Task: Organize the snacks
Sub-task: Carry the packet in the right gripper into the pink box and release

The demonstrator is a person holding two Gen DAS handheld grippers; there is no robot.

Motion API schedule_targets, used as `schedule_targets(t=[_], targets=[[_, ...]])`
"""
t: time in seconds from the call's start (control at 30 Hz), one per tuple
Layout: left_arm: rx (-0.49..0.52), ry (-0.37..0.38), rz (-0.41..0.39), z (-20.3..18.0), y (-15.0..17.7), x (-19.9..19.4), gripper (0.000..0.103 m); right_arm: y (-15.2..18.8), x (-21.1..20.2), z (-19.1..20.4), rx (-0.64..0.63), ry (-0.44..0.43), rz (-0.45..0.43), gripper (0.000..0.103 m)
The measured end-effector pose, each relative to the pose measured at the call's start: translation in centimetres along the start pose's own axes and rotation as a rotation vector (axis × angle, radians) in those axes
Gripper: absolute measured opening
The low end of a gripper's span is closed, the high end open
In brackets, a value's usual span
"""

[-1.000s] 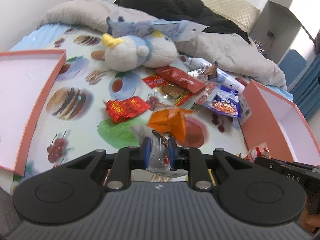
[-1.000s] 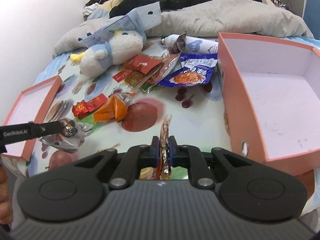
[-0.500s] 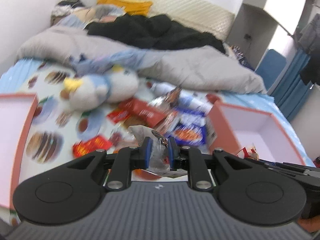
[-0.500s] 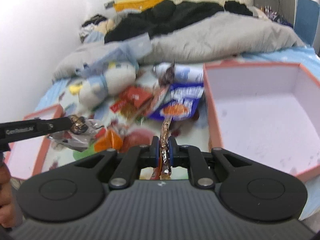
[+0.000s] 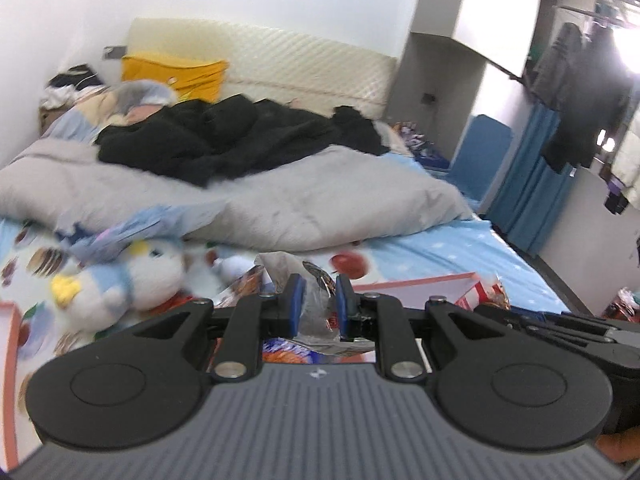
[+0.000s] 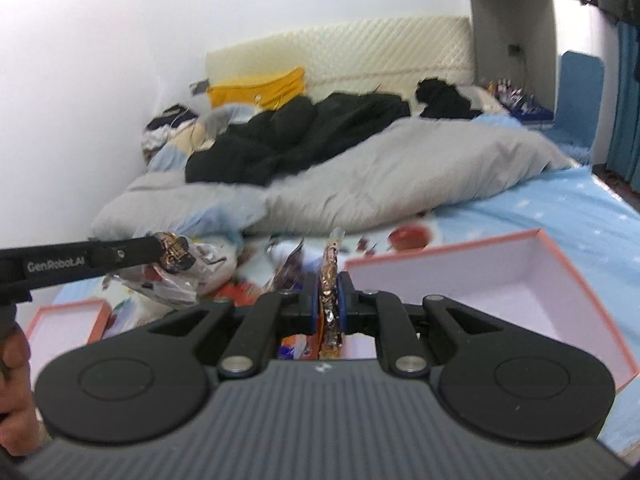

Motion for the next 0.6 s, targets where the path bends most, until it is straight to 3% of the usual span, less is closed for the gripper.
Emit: schedule_targets(t=[0.27,0.4,0.6], targets=[[0.109,0.082,0.031,-7.0,-1.6,2.7,0.021,-1.4,-0.4,-4.8,0.027,0.092,-0.016,0.013],[0.137,0.119,0.1,-9.7,-0.8,5.6,0.02,-0.6,0.8,-8.1,0.071,0.125,0.048,0.013],[0.176,0.115,0.202,-11.7,1.6,10.5,0.021,2.4,3.8,-11.7,0.115,0.154,0.181,0.013]])
Point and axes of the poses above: each gripper's, at about its wrist camera, not at the fingertips, and x roughly the way its jaws point, z to its left, y to its underside, the point moved 7 cm from there along x, roughly the way its jaws point, and after that the axes turned 6 degrees about z, right-handed, at the moved point
